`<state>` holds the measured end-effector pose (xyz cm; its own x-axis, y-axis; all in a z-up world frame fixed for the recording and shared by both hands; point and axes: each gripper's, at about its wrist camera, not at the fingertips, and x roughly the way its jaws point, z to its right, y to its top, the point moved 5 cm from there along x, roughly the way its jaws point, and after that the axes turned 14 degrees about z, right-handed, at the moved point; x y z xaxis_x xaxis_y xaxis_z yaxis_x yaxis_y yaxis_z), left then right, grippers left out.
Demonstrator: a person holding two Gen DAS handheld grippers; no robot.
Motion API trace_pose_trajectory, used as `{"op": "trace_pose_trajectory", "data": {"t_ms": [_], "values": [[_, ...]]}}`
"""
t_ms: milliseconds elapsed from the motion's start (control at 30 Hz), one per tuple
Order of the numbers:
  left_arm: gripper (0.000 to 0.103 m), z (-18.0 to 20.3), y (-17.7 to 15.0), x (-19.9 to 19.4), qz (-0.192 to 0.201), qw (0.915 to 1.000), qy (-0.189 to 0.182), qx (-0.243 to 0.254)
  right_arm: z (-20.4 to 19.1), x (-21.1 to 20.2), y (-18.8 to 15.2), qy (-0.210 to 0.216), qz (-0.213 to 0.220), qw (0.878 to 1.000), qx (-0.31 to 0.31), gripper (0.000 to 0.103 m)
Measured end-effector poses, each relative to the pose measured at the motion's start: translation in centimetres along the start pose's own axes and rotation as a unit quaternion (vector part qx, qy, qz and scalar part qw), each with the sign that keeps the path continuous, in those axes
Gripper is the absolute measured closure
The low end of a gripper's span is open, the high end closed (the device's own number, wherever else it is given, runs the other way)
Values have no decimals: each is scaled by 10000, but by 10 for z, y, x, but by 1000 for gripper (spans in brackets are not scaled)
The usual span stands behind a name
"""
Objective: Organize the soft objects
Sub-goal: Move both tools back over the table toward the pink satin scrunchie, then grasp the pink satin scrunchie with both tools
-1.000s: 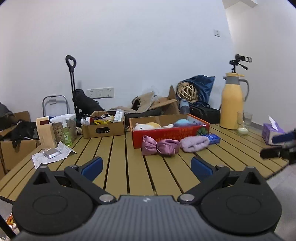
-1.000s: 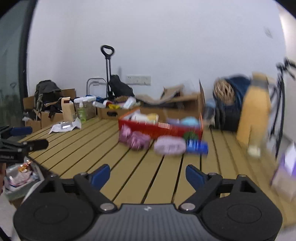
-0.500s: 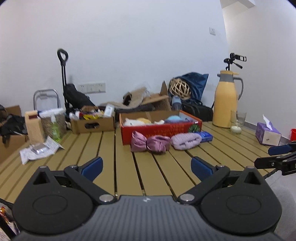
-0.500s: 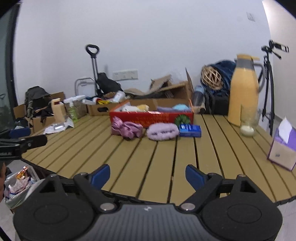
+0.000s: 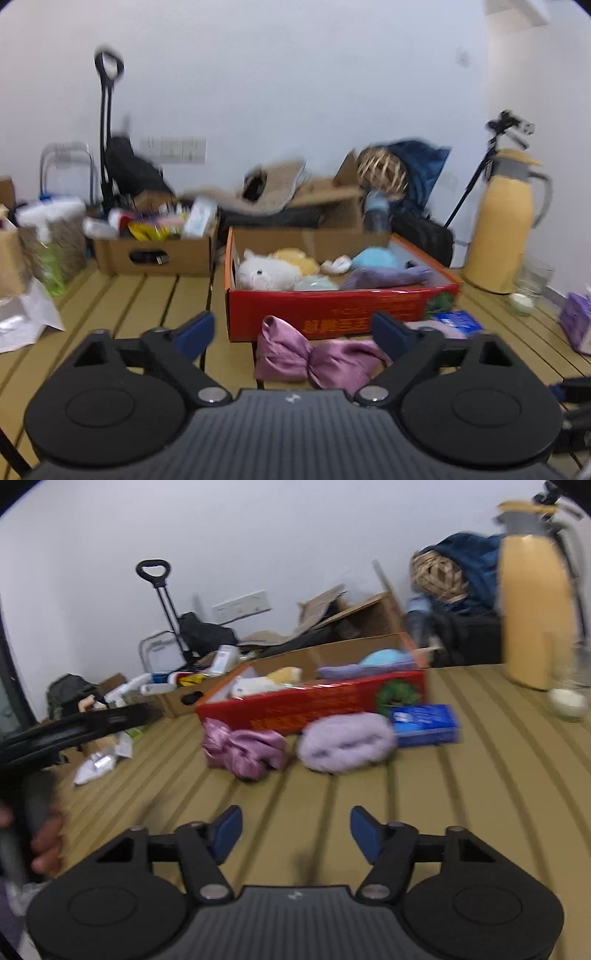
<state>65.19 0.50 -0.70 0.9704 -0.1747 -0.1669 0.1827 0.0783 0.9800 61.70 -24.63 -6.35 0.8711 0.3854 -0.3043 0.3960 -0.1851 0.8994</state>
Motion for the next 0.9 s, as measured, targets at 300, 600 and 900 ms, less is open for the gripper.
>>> {"op": "trace_pose_trajectory", "data": {"t_ms": [300,600,900], "values": [[79,-51,-46,80,-986,9816,-122,-1633,-14,95,26,105,14,9999,-42,47],[85,-56,-73,24,-861,9789,-146,-1850,-35,116,-16,334,-348,9984,-297,62],[91,-53,-75,28,-861,9788,-180,-1847,-38,120,-25,512,-458,9973,266,92]]}}
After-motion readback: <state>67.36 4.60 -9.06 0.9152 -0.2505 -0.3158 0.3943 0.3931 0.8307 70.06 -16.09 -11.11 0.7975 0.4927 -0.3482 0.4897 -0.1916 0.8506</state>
